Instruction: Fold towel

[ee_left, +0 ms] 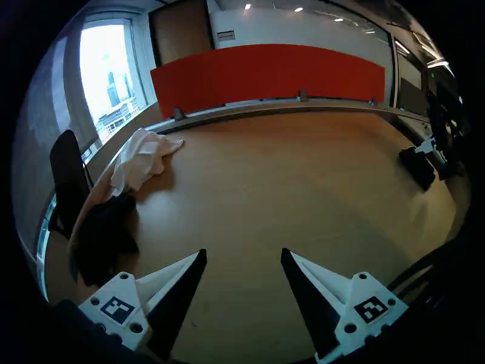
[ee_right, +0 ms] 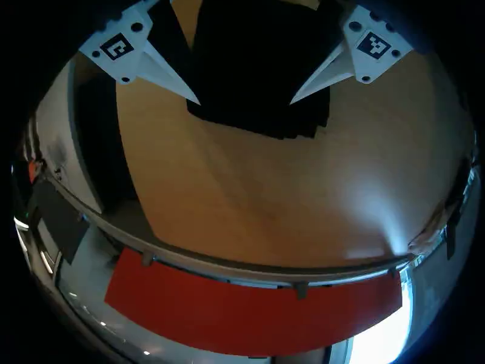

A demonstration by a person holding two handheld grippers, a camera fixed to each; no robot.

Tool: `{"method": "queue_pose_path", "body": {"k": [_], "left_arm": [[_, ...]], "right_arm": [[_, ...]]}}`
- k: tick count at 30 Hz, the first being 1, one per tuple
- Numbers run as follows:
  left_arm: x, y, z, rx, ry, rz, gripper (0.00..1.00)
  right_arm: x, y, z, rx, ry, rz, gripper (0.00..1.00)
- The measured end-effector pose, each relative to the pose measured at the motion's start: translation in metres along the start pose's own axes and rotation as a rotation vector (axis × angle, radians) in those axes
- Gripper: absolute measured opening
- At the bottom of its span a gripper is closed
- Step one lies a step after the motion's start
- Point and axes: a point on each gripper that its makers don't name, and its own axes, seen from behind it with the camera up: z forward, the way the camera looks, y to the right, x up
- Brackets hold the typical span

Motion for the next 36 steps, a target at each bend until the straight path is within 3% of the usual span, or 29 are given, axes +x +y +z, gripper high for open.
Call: {"method": "queue_pose_path", "body": {"k": [21,36], "left_arm": [[-0.001,0.000,-0.007,-0.026,0.028,0.001,0.91],[-0.004,-0.006,-0.014,-0.022,0.031,0.009,0.91]], "right_arm": [[-0.055,-0.022,-0.051,-0.011,-0.009,0.026,0.93],[-0.098,-0.027,-0.046,-0.016,-0.073,0.026,0.93]]}}
